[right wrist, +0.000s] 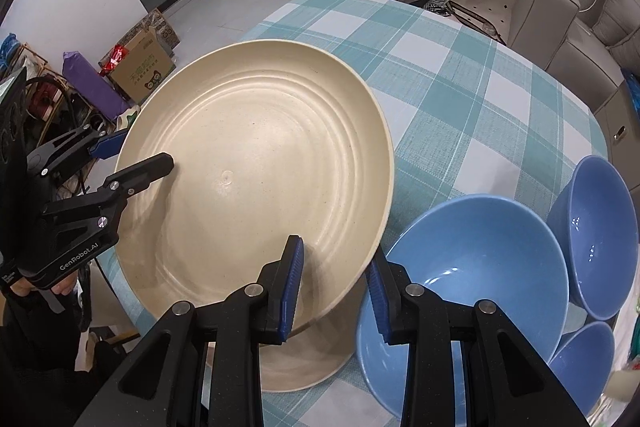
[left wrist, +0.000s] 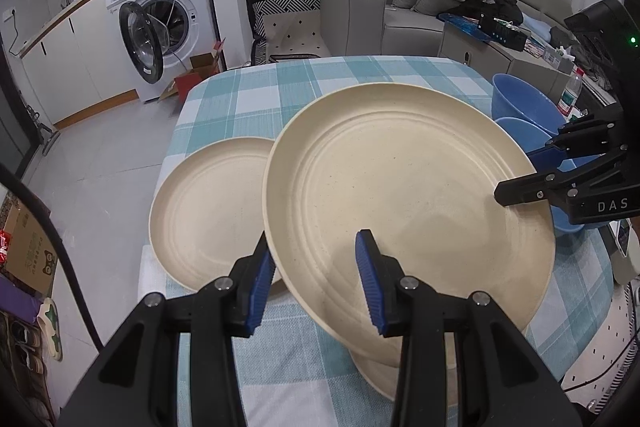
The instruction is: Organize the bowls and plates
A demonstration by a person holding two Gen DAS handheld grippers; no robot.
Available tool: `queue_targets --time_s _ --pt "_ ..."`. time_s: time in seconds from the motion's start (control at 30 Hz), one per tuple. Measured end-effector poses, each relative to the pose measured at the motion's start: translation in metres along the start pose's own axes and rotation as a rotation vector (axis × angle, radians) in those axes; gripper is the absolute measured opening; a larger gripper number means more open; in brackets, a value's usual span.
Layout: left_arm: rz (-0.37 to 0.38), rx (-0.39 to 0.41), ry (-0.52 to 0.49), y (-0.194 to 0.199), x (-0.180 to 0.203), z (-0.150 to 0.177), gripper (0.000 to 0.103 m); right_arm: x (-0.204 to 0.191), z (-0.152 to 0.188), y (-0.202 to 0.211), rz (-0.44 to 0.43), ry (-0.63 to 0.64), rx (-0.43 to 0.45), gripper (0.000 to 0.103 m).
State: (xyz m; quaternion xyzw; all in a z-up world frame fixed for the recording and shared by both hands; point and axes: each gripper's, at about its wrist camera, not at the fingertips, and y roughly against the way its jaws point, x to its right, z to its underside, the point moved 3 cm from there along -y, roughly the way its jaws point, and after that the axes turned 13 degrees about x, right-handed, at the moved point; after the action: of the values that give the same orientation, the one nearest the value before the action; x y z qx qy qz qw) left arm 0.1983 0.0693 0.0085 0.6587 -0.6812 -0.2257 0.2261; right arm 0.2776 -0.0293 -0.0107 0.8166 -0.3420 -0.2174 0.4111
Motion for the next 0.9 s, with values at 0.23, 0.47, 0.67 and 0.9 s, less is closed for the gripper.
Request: queue_targets --time_s 0.23,0.47,0.67,0.9 --pt "0.002 -0.008 -0.004 0.005 0.000 0.010 0.039 -0.008 0.014 0.000 -0.009 0.014 -0.014 0.032" --pt "0.010 -0.019 -0.011 0.008 0.003 0.022 0.039 -0.011 0.028 -0.004 -0.015 0.013 -0.032 0.032" --pt "0.011 -0.023 -0.011 0.011 0.004 0.030 0.039 -0.016 0.037 -0.003 -0.021 0.019 -0.031 0.032" --pt "0.007 -0.031 -0.011 0.014 0.004 0.043 0.039 -0.023 0.051 -0.004 -0.027 0.030 -0.035 0.032"
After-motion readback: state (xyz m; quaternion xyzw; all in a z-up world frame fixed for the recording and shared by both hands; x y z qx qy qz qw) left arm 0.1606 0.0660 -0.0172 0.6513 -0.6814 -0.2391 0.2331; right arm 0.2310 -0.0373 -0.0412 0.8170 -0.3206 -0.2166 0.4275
